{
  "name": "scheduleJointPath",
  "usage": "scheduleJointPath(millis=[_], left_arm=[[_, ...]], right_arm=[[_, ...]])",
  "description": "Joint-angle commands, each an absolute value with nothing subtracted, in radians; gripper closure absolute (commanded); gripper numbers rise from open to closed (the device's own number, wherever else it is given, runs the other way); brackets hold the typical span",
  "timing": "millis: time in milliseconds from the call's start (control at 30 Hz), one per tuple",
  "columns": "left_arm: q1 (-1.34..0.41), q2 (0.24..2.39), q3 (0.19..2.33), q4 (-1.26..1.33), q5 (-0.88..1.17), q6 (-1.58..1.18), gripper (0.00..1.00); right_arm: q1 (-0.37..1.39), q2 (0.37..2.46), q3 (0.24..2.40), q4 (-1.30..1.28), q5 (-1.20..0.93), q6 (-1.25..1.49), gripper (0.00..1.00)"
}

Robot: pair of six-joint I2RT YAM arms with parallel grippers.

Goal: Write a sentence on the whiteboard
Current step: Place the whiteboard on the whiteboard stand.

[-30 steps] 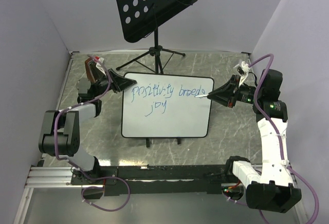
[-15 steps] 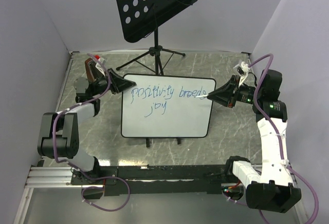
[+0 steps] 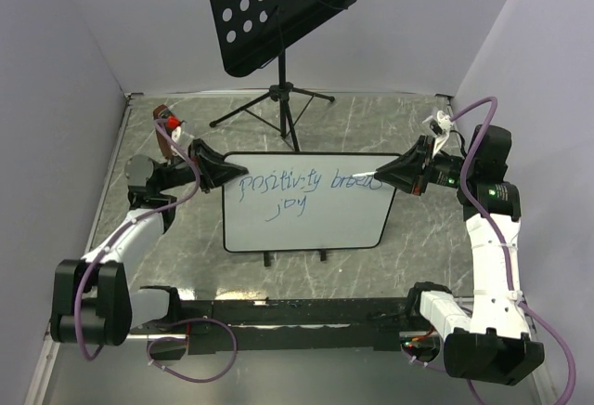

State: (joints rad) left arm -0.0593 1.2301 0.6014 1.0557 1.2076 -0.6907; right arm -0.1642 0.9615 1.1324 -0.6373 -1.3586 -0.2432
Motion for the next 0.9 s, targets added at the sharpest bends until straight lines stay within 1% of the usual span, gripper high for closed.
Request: scheduleJointPath(millis=[0, 300, 533, 633, 800, 867], left_arm=[[-0.038, 1.201, 0.592, 0.962, 1.262, -0.025, 0.98], [-0.002, 1.198, 0.571, 0.881, 1.281, 0.021, 0.99], [0.057, 1.148, 0.609, 0.504, 1.281, 0.270, 0.99], [0.066, 1.143, 0.629, 0.407, 1.269, 0.345, 0.99], [0.090, 1.128, 0.629, 0.379, 1.256, 0.374, 0.99], [0.092, 1.117, 0.635, 0.330, 1.246, 0.399, 0.99]], right_arm=[[-0.170, 0.936, 1.169, -0.615, -1.408, -0.236, 1.00], [-0.170, 0.916, 1.155, -0.606, -1.420, -0.230, 1.00], [-0.172, 0.916, 1.157, -0.591, -1.431, -0.213, 1.00], [-0.172, 0.917, 1.160, -0.584, -1.434, -0.212, 1.00], [-0.170, 0.913, 1.163, -0.600, -1.436, -0.222, 1.00], [-0.172, 0.914, 1.160, -0.594, -1.440, -0.219, 1.00]])
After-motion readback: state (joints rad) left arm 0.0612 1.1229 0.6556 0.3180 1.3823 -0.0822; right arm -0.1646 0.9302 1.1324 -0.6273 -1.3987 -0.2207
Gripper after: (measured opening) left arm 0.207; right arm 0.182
